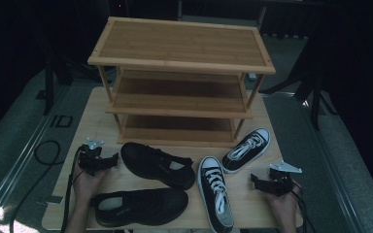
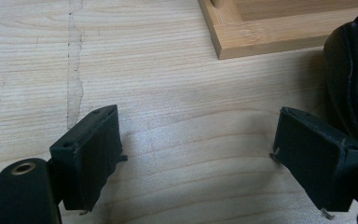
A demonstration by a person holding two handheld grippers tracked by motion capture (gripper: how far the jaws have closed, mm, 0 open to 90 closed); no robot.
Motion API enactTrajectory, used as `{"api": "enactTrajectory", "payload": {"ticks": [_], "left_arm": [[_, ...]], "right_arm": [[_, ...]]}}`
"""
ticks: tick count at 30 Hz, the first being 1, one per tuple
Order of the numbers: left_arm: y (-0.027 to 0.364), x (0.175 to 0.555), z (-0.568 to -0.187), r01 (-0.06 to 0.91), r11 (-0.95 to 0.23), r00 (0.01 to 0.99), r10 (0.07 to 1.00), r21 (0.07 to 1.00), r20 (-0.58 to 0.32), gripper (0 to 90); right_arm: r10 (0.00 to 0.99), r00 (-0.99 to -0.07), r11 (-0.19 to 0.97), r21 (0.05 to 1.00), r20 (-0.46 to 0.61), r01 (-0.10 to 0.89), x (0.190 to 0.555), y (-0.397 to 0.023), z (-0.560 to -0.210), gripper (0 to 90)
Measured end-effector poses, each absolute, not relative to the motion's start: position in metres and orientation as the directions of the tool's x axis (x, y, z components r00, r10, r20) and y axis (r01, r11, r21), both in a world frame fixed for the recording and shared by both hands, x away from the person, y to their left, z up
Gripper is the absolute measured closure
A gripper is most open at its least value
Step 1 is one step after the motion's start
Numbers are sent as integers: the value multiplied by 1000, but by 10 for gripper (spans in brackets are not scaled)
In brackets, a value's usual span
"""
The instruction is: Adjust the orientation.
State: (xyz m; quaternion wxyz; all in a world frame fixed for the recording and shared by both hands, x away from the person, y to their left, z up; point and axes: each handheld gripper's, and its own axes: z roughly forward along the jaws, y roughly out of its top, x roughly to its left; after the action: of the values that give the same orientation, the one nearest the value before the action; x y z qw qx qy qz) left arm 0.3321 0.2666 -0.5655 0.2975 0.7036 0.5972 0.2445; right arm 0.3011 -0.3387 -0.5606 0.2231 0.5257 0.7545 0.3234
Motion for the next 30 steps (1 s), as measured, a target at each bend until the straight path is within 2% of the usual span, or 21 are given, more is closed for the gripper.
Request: {"api": "enactTrajectory", "payload": {"ticks": [10,14,17,30], "left_arm": [[268,330,-565,691,-116,175,985,714,-9,174],[269,329,-564,689,-120,181,983,715,-9,246],[271,327,-562,692,-117,176,984,712,-10,338],[274,322,-558,694,-129,183,983,708,0,476]], "right_arm": [[938,-348,238,722,3,649,301,-339,-561,139],[937,-349,239,723,2,648,301,-339,-561,139],[937,-348,239,723,2,648,301,-339,-561,138],[937,-348,239,723,3,648,301,-339,-561,139]]}}
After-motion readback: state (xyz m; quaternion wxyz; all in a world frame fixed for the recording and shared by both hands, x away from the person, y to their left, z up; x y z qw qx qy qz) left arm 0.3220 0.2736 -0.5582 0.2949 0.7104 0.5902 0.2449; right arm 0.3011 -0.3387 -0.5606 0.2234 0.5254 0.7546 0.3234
